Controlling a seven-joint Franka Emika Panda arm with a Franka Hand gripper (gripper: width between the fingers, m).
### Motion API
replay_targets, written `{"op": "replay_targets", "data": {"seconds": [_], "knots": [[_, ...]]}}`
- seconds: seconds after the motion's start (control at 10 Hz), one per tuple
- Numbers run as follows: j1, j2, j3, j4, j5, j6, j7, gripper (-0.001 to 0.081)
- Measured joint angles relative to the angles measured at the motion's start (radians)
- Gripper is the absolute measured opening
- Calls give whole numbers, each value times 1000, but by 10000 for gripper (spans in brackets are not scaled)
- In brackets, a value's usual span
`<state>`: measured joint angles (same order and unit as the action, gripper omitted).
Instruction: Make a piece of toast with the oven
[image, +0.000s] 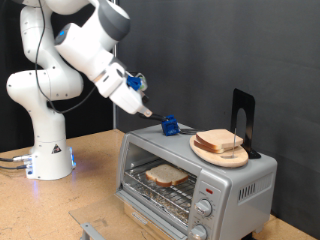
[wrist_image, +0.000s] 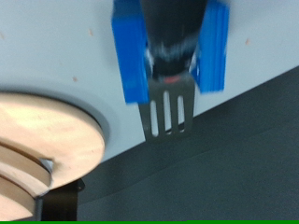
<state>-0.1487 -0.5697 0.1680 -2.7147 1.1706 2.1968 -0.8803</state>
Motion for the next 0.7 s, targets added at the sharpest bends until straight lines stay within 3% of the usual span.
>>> {"op": "replay_targets", "data": {"seconds": [0.4, 0.7], "knots": [[-88, -93, -140, -51, -100, -93, -53, 808], [-158, -125, -229, -59, -236, -186, -56, 808]]}}
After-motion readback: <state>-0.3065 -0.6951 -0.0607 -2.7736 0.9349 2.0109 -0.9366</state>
